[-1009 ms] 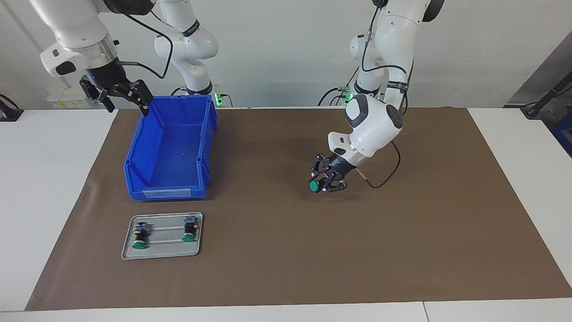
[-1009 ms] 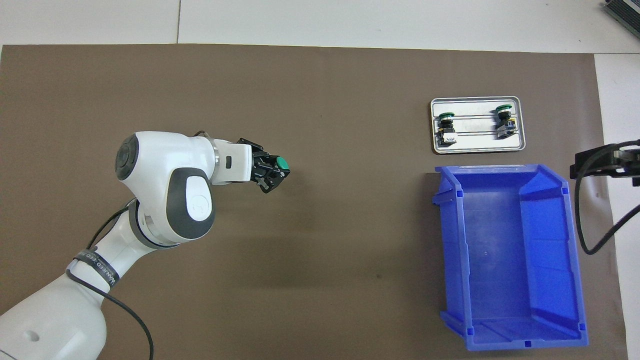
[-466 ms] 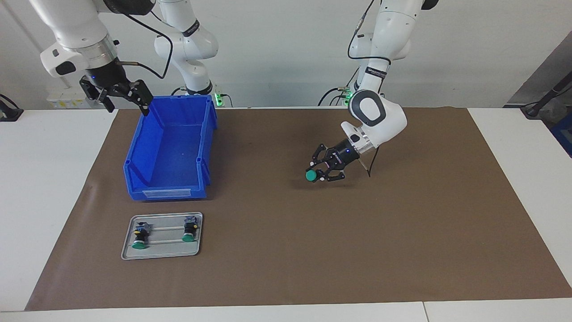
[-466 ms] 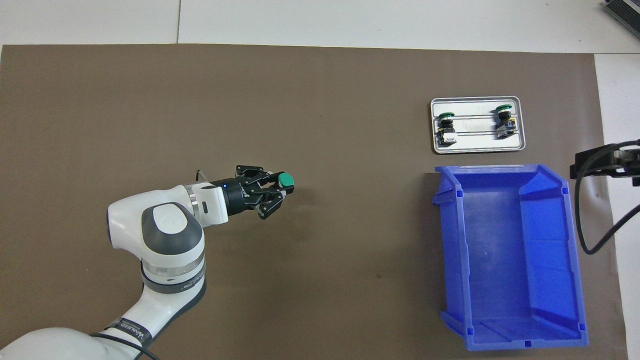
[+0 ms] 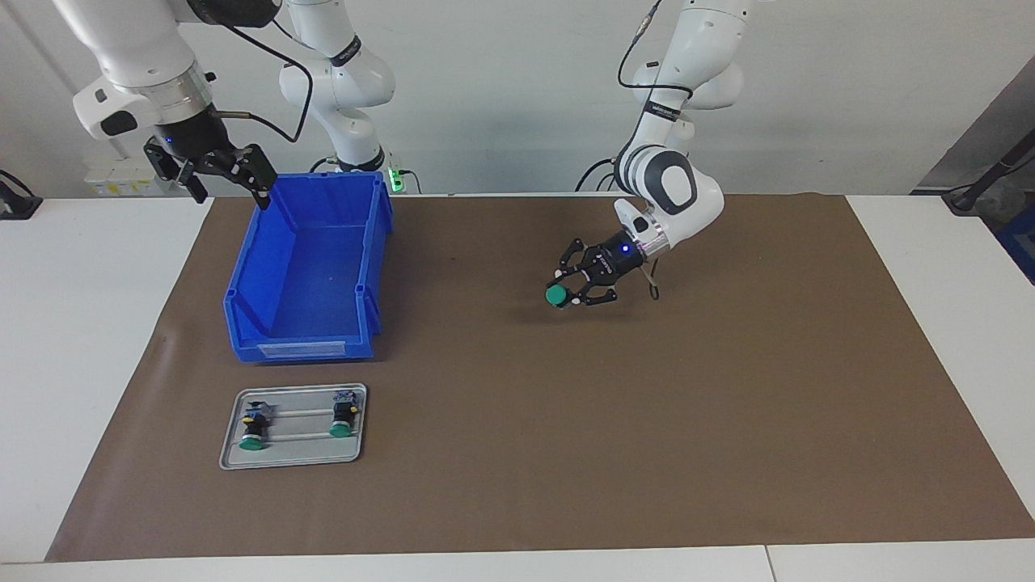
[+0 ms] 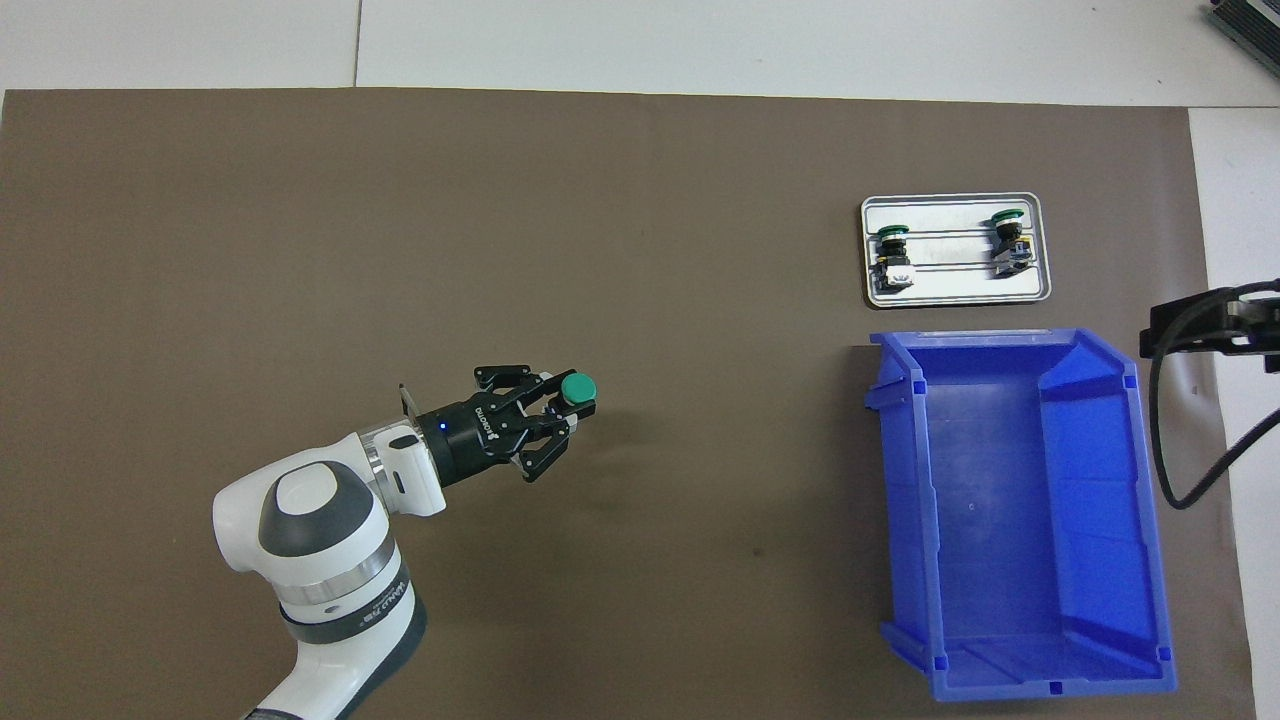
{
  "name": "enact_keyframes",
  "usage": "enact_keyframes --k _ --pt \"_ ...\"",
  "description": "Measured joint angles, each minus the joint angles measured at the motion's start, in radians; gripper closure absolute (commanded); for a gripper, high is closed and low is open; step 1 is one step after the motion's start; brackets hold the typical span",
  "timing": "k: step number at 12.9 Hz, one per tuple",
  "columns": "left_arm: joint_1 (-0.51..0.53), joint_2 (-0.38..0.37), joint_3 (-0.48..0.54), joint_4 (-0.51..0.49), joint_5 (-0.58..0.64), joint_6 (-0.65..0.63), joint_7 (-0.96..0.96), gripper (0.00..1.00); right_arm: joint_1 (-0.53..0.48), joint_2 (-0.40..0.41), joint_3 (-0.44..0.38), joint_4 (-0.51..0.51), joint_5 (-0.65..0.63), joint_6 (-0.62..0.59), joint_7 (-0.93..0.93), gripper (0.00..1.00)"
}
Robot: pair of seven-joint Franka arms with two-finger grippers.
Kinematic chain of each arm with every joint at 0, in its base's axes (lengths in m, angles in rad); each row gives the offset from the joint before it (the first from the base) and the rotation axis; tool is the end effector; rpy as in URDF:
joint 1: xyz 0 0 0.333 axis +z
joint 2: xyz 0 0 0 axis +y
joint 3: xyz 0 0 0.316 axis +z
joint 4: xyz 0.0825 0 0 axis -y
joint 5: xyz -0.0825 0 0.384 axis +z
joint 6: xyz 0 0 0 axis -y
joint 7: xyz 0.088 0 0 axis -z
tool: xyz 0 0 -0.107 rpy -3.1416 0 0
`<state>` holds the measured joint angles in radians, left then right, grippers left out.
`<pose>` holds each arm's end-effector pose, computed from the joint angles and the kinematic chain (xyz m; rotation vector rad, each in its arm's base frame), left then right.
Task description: Place and press button with both arms
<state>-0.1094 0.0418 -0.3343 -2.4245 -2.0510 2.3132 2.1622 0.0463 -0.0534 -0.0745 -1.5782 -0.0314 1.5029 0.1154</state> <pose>0.4376 -0.2274 0.2970 1.8504 -0.8277 1.0473 0.5307 -0.0197 0.6441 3.1049 -0.2259 -0.0324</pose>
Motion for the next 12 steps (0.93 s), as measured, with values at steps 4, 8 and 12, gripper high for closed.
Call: enact_keyframes --k 4,8,12 --pt "0.019 -0.017 0.017 -0.098 -0.063 -0.130 0.181 1.00 0.000 0.000 0.000 0.000 0.000 0.000 0.000 0.00" --pt "0.054 -0.016 0.019 -0.154 -0.120 -0.233 0.342 1.00 0.000 0.000 0.000 0.000 0.000 0.000 0.000 0.00" --pt "0.076 -0.005 0.020 -0.220 -0.133 -0.351 0.455 1.00 0.000 0.000 0.000 0.000 0.000 0.000 0.000 0.00"
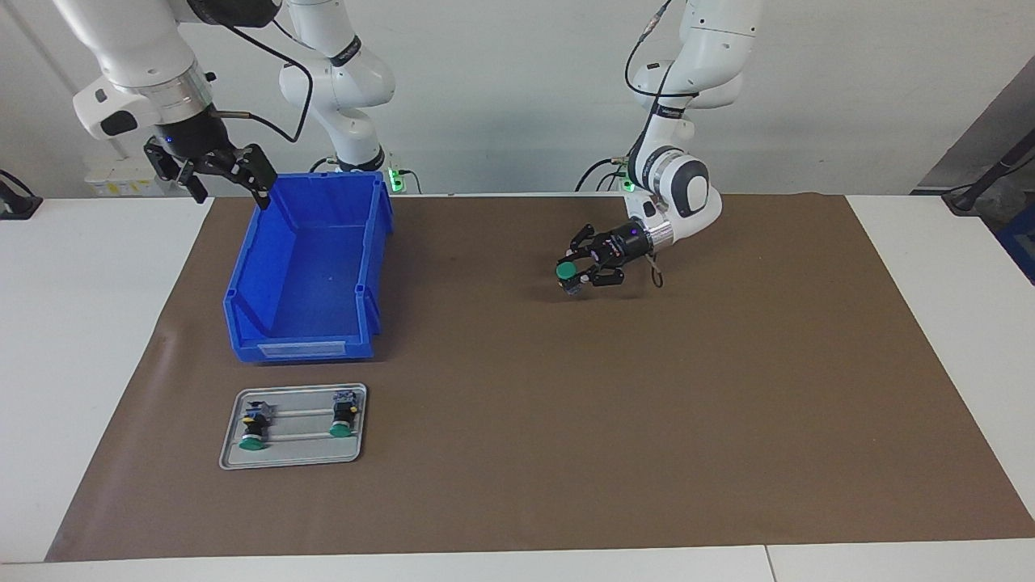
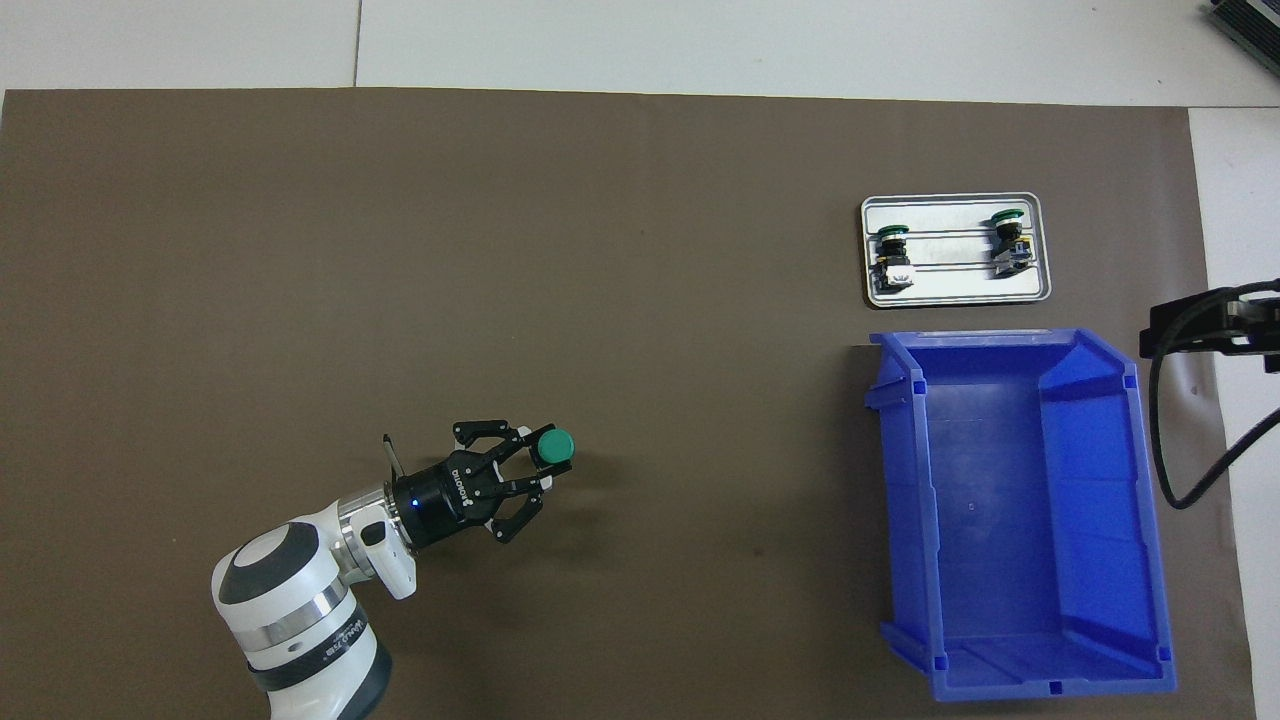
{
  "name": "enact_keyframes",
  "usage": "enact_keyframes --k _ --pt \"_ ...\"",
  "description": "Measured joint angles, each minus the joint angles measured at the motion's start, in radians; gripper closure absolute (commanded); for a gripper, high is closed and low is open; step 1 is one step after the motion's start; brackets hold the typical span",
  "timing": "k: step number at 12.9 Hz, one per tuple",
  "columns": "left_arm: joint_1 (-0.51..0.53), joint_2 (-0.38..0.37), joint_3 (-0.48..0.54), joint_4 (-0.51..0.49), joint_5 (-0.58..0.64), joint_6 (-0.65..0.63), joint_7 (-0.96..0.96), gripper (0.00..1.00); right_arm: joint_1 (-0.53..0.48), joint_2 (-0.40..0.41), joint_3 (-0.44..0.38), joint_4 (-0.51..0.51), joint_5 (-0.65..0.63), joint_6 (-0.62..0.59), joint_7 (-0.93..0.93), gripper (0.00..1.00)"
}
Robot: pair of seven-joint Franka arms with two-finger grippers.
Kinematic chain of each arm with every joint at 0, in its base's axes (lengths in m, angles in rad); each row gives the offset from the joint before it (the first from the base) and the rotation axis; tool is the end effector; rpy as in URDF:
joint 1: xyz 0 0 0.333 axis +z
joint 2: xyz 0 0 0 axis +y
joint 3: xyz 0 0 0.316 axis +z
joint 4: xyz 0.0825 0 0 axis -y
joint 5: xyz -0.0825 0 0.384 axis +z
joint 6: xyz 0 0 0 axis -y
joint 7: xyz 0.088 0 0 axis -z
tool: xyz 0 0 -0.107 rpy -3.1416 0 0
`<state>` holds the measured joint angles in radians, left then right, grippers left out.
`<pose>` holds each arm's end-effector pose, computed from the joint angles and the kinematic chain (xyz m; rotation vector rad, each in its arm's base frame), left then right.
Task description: Place and press button with both arms
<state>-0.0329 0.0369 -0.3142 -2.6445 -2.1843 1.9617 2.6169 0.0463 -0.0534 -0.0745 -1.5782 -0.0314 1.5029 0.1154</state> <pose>0.3828 -0.1963 0.2470 1.5994 -0.9308 1.3036 0.5307 -0.0197 0.6441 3.1049 -0.2259 -0.0324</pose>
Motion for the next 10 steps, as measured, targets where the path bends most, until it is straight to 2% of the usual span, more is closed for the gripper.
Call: enact_keyframes --k 4,10 --pt "0.013 0.028 0.002 -0.016 -0.001 -0.057 0.079 1.00 0.000 0.000 0.000 0.000 0.000 0.000 0.000 0.00" --pt "0.028 0.034 0.005 -0.054 -0.001 -0.039 0.107 1.00 0.000 0.000 0.000 0.000 0.000 0.000 0.000 0.00"
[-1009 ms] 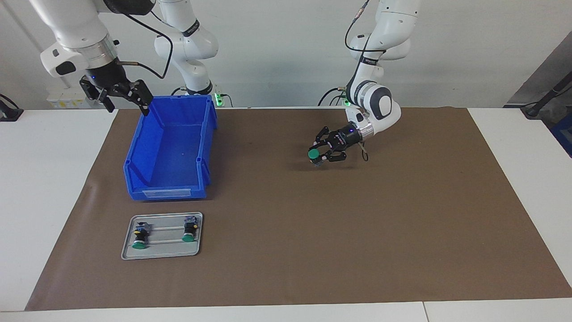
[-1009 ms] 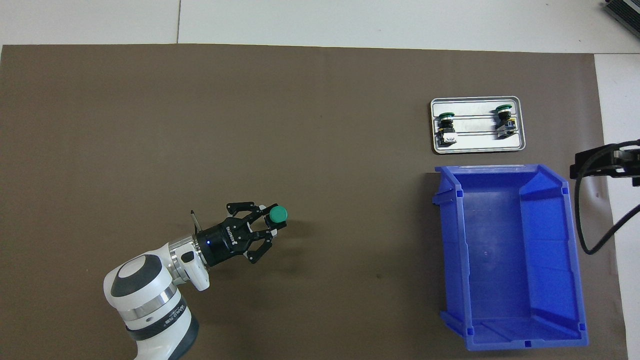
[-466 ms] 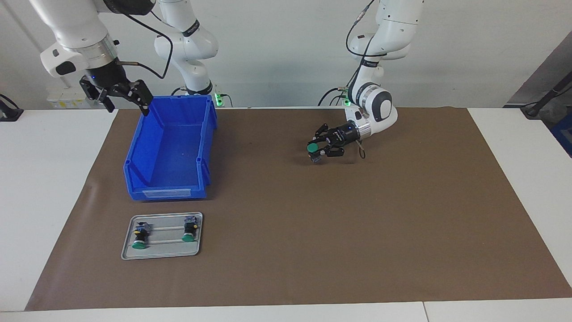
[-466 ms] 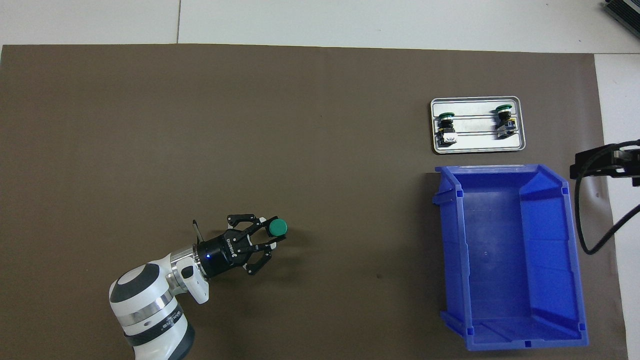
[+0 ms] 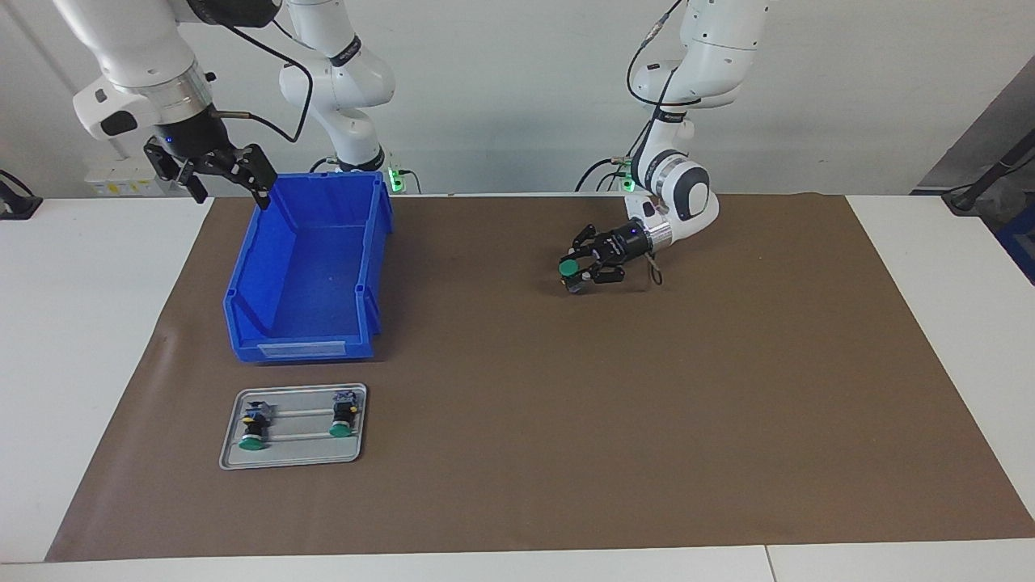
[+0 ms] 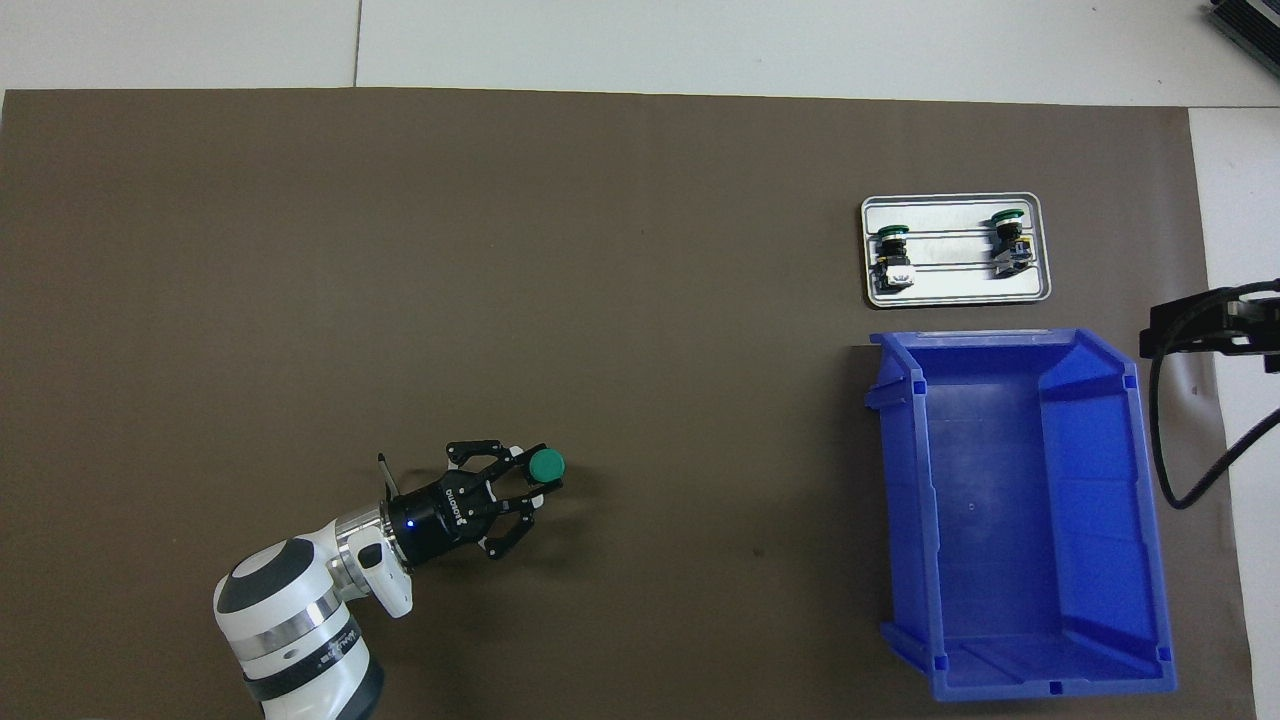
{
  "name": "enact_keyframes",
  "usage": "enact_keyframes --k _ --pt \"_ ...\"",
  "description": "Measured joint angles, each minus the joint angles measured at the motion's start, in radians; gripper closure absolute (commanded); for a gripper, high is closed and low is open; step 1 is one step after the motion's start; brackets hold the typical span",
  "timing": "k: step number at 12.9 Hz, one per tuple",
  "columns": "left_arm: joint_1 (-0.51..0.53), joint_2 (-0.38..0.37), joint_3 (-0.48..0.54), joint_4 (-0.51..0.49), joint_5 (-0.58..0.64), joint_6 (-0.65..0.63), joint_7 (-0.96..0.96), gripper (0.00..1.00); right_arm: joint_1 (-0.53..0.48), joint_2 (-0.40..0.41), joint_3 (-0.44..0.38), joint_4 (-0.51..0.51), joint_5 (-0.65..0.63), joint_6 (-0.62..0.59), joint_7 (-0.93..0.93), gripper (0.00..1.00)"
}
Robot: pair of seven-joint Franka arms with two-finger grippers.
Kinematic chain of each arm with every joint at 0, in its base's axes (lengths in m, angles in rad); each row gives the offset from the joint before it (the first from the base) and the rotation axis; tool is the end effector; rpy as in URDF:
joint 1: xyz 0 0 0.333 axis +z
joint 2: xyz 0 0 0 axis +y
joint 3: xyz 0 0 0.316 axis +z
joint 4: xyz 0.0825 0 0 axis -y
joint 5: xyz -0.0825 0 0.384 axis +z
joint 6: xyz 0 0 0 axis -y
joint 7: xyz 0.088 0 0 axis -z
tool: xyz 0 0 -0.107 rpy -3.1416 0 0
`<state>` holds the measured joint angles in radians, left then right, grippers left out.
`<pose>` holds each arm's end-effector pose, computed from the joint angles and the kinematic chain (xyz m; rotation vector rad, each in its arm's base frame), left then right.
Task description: Place and press button with both arms
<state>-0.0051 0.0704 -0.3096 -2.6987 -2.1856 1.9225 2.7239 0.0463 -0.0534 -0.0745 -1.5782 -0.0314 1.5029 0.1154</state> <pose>0.3645 -0.1812 0.2208 1.6077 -0.9572 1.3284 0.5307 -0.0197 0.6441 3.1049 -0.2259 -0.0324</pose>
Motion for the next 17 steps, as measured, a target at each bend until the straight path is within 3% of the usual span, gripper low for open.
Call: enact_keyframes --k 1,2,3,10,17 --pt "0.004 0.000 0.002 -0.001 0.000 0.019 0.000 1.00 0.000 0.000 0.000 0.000 0.000 0.000 0.000 0.00" --pt "0.007 0.001 0.002 -0.001 0.000 0.030 0.000 0.91 0.000 0.000 0.000 0.000 0.000 0.000 0.000 0.00" --pt "0.009 0.003 0.002 -0.001 0.000 0.032 0.000 0.57 0.000 0.000 0.000 0.000 0.000 0.000 0.000 0.00" --pt "0.015 0.005 0.012 0.009 0.024 0.033 0.000 0.54 0.000 0.000 0.000 0.000 0.000 0.000 0.000 0.00" --pt "0.026 0.004 0.157 0.046 0.289 0.031 -0.081 0.54 0.000 0.000 0.000 0.000 0.000 0.000 0.000 0.00"
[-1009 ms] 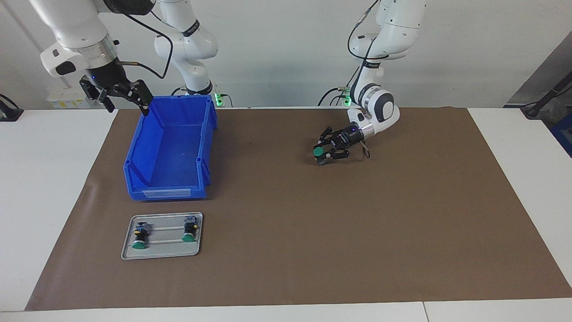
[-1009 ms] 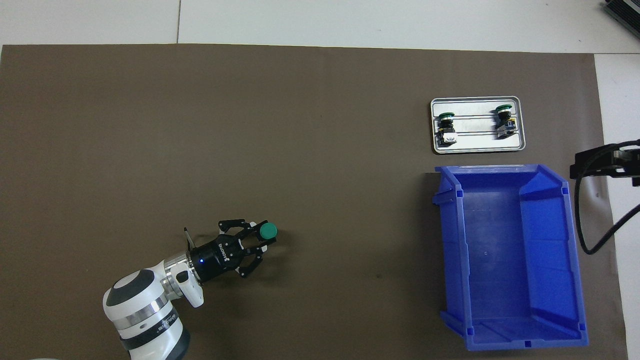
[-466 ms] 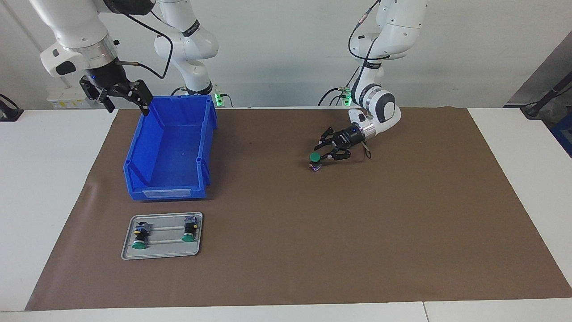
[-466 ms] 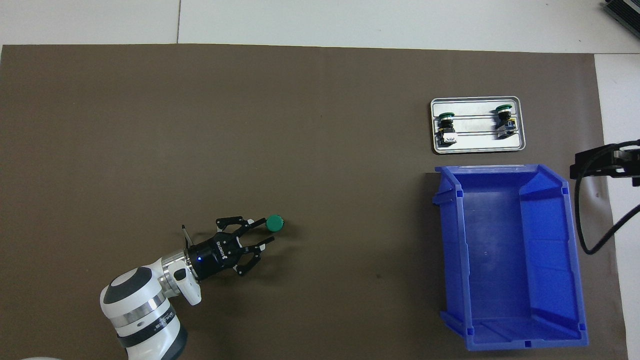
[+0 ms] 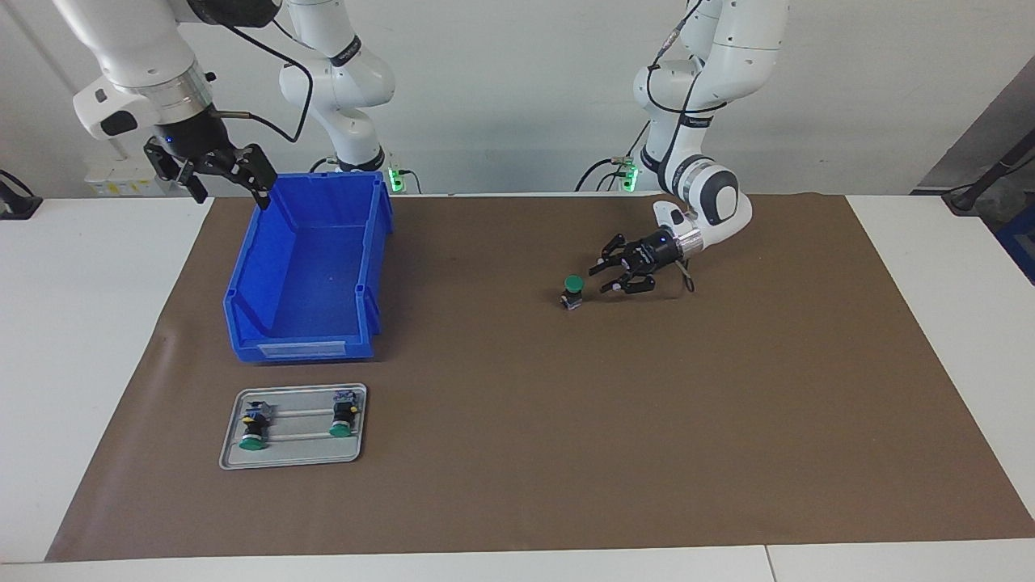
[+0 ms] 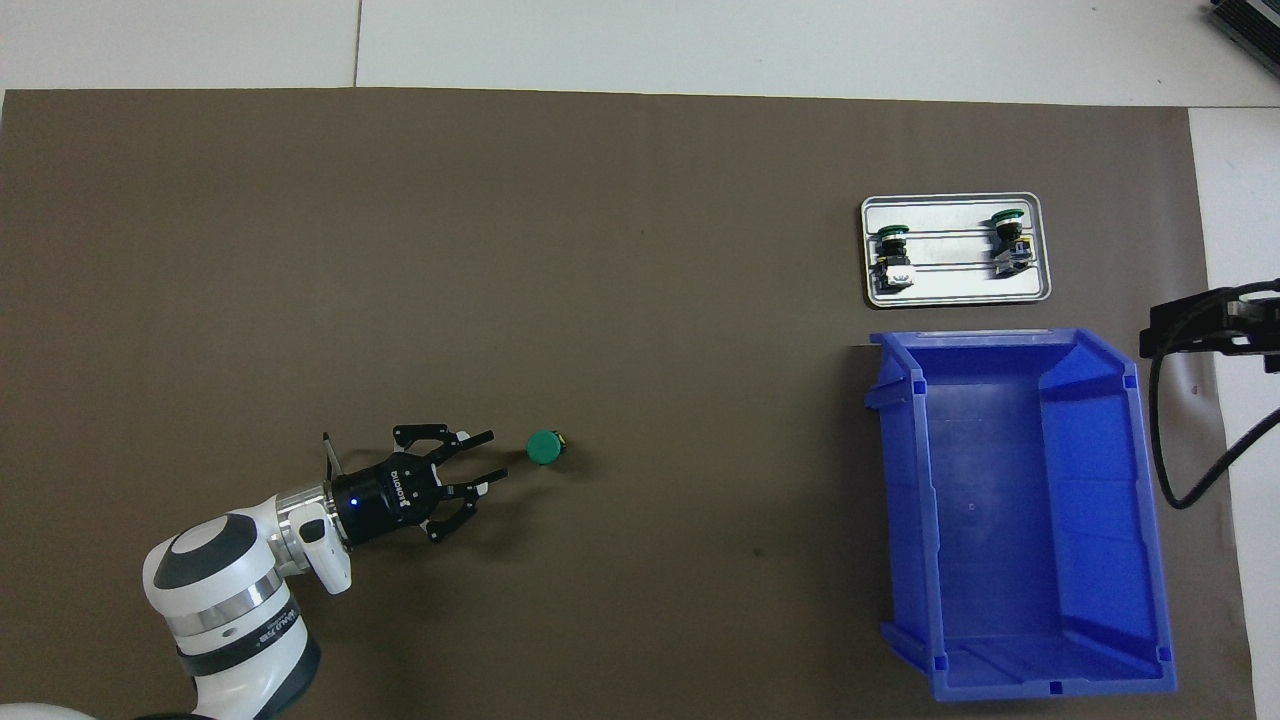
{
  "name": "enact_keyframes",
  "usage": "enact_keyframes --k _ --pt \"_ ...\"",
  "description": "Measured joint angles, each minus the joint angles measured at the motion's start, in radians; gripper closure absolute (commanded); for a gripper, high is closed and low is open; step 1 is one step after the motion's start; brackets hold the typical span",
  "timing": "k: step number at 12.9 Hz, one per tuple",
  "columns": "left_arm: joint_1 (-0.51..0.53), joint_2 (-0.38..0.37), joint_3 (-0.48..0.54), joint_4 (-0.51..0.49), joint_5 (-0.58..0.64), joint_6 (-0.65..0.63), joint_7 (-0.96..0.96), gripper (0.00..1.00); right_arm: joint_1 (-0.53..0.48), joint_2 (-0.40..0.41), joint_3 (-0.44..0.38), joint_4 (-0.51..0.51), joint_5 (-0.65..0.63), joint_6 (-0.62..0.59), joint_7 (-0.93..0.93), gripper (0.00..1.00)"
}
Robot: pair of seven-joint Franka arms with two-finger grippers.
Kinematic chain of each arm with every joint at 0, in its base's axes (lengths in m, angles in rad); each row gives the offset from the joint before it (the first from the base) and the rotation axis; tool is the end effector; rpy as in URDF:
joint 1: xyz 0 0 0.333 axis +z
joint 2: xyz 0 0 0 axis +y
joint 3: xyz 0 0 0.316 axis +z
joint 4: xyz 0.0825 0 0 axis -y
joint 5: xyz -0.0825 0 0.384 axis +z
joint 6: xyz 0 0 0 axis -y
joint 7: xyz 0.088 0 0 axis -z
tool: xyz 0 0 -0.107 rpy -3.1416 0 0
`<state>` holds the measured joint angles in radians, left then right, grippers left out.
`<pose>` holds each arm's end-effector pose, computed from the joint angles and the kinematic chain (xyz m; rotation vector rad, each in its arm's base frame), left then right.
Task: Place and press button with both arms
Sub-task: 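Set the button upright, open the left gripper and draw back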
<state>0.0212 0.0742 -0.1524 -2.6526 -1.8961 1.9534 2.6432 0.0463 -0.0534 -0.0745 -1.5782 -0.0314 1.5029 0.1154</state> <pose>0.3926 -0.1164 0.2222 1.6549 -1.0783 1.2409 0.5307 -0.0197 0.6441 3.1049 -0.2259 -0.0324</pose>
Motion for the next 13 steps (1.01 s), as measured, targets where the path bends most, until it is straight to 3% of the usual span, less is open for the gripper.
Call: enact_keyframes --k 6,13 --pt "0.000 -0.003 0.059 0.051 0.199 0.000 -0.156 0.54 0.000 0.000 0.000 0.000 0.000 0.000 0.000 0.00" --pt "0.000 -0.079 0.096 0.173 0.501 0.000 -0.612 0.54 0.000 0.000 0.000 0.000 0.000 0.000 0.000 0.00"
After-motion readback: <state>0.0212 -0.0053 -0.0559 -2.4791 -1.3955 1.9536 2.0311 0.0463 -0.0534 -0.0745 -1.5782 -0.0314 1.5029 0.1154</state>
